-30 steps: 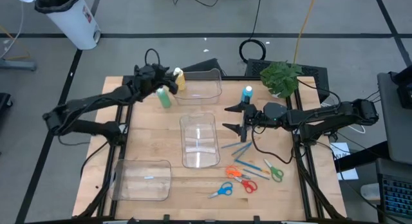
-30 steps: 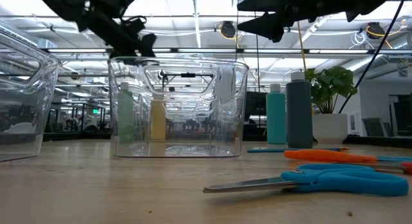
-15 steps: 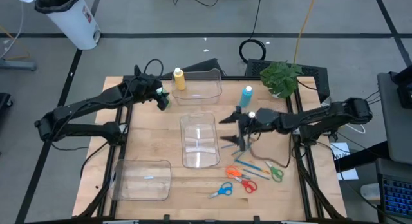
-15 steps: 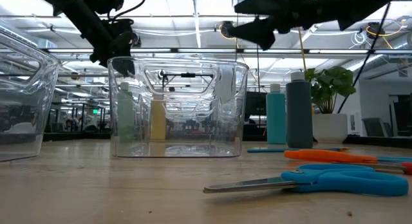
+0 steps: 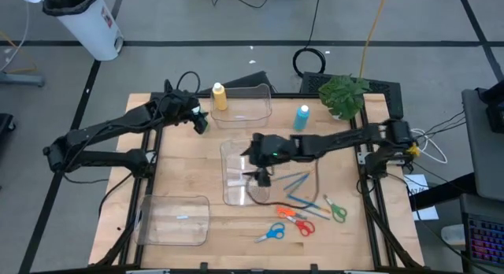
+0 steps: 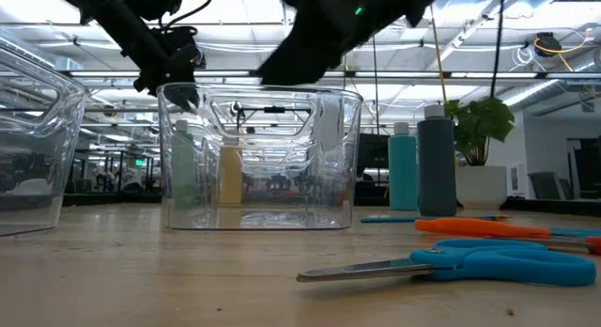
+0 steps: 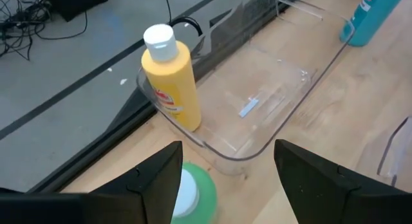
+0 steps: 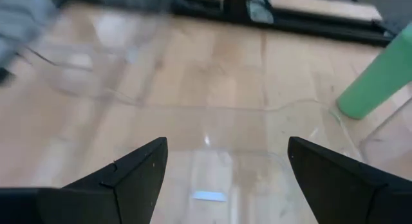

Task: Pick & Place Paint Supplies
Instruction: Adjust the middle transparent bin

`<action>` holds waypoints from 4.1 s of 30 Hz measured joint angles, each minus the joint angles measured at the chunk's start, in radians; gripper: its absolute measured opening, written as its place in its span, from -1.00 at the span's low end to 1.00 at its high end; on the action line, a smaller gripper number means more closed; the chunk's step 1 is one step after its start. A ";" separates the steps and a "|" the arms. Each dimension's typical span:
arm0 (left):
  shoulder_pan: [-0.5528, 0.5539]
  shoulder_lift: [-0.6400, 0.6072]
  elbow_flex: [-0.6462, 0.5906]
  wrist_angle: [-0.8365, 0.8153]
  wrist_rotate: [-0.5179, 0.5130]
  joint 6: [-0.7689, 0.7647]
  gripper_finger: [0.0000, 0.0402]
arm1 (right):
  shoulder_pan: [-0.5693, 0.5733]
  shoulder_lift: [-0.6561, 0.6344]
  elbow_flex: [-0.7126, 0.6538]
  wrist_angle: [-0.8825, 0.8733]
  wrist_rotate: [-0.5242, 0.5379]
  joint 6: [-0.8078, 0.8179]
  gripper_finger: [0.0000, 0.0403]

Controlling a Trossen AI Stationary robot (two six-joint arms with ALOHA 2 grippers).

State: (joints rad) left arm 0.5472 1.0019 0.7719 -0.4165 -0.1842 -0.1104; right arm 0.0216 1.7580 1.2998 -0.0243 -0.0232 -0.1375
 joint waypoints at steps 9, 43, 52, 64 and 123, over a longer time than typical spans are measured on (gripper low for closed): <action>0.000 0.000 0.000 0.009 0.000 0.002 0.26 | -0.093 0.164 0.082 -0.047 0.000 -0.013 0.54; 0.000 0.000 0.000 0.009 -0.001 0.028 0.26 | -0.258 0.171 0.082 0.059 0.285 -0.005 0.54; 0.000 0.000 0.000 0.010 -0.001 0.034 0.26 | -0.182 0.029 0.081 -0.073 0.019 0.132 0.54; 0.000 0.000 0.000 0.009 -0.001 0.029 0.26 | 0.138 -0.027 0.009 0.077 -0.277 0.309 0.54; -0.001 0.000 0.000 -0.011 0.010 -0.007 0.26 | 0.177 0.109 0.011 0.108 0.033 0.255 0.54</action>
State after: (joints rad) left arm 0.5465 1.0023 0.7719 -0.4278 -0.1738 -0.1173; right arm 0.1986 1.8669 1.3109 0.0840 0.0102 0.1180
